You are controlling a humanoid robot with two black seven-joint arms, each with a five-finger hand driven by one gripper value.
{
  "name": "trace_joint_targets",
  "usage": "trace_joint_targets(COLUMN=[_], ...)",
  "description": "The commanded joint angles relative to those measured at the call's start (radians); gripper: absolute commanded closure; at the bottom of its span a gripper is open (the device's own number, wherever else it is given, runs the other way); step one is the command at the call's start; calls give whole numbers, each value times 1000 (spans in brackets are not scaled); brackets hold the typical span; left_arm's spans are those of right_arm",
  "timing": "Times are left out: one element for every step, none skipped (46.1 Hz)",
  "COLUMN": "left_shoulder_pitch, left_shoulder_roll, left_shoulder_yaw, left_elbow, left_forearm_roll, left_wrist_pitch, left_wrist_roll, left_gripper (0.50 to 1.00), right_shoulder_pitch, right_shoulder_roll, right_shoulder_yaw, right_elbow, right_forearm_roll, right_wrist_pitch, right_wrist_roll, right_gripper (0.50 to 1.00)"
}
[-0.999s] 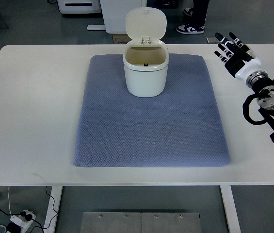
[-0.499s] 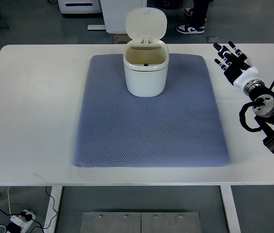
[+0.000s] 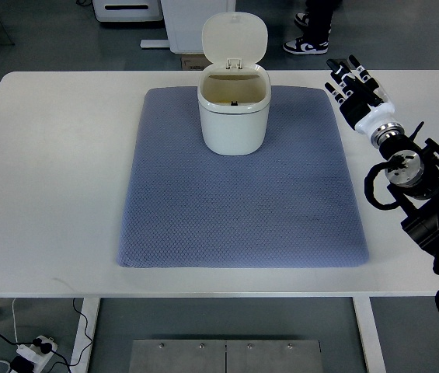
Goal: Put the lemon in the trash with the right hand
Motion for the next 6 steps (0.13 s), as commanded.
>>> trace_joint_targets(left_shoulder_pitch=[0, 0, 0, 0, 0, 0], left_shoulder_roll=[0, 0, 0, 0, 0, 0], left_shoulder_yaw=[0, 0, 0, 0, 0, 0], left_elbow=[1, 1, 1, 1, 1, 1], left_forearm_roll=[0, 0, 0, 0, 0, 0], left_wrist_pitch=[0, 0, 0, 0, 0, 0], left_wrist_roll=[-1, -1, -1, -1, 1, 1], left_gripper=[500, 500, 500, 500, 500, 500], right_shoulder_pitch=[-4, -6, -7, -9, -10, -12], right_shoulder_roll=[0, 0, 0, 0, 0, 0], right_shoulder_yaw=[4, 4, 6, 6, 7, 10], right_elbow=[-1, -1, -1, -1, -1, -3], right_forearm_roll=[0, 0, 0, 0, 0, 0], right_wrist_pitch=[0, -1, 0, 0, -1, -1], right_wrist_roll=[6, 6, 6, 7, 7, 10], right_gripper=[500, 500, 500, 500, 500, 500])
